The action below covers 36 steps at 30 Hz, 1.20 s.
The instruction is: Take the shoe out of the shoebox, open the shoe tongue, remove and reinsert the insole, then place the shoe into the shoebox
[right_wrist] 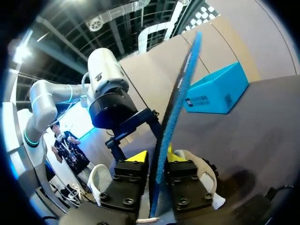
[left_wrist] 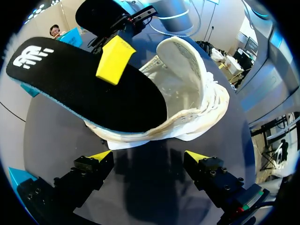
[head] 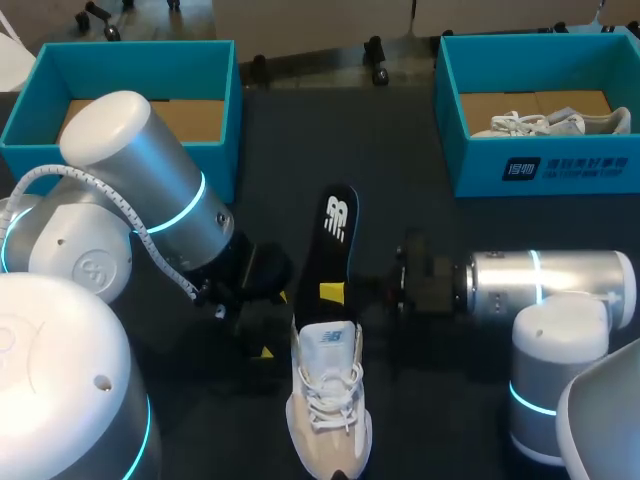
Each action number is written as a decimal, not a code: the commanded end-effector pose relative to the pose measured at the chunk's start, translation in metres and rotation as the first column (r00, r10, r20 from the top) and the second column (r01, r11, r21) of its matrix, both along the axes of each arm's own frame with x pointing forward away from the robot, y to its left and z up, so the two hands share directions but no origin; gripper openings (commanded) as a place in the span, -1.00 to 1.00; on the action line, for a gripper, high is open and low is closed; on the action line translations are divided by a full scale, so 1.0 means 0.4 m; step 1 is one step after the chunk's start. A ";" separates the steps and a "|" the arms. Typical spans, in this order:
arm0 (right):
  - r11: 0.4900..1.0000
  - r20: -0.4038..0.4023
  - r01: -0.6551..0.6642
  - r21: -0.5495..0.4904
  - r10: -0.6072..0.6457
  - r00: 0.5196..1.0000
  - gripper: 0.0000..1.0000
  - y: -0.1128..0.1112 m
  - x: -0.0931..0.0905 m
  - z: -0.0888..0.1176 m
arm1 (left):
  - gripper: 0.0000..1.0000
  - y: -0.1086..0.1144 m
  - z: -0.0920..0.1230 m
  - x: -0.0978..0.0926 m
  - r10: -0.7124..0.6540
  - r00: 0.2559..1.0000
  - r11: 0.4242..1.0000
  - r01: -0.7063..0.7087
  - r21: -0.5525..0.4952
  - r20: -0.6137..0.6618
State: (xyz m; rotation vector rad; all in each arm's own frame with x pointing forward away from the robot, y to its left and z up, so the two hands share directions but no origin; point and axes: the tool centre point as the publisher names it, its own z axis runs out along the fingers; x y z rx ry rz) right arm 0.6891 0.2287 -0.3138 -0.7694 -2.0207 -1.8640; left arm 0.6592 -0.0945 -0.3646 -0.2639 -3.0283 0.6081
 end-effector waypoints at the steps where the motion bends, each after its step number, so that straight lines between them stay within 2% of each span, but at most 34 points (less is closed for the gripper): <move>1: 1.000 0.003 0.007 0.014 -0.007 1.000 -1.00 0.005 0.004 -0.004 | 1.00 0.002 -0.001 -0.002 0.001 1.000 1.000 -0.001 -0.002 0.002; 12: 1.000 -0.069 -0.029 0.005 0.029 0.997 -1.00 -0.001 -0.001 -0.026 | 1.00 0.002 -0.001 -0.002 0.001 1.000 1.000 -0.001 -0.002 0.002; 25: 0.998 -0.131 -0.055 -0.024 0.052 0.990 -1.00 0.016 -0.043 -0.079 | 1.00 0.002 -0.001 -0.002 0.001 1.000 1.000 -0.001 -0.002 0.002; 36: 0.997 -0.196 -0.056 -0.059 0.044 0.980 -1.00 0.032 -0.082 -0.084 | 1.00 0.002 -0.001 -0.002 0.001 1.000 1.000 -0.001 -0.002 0.002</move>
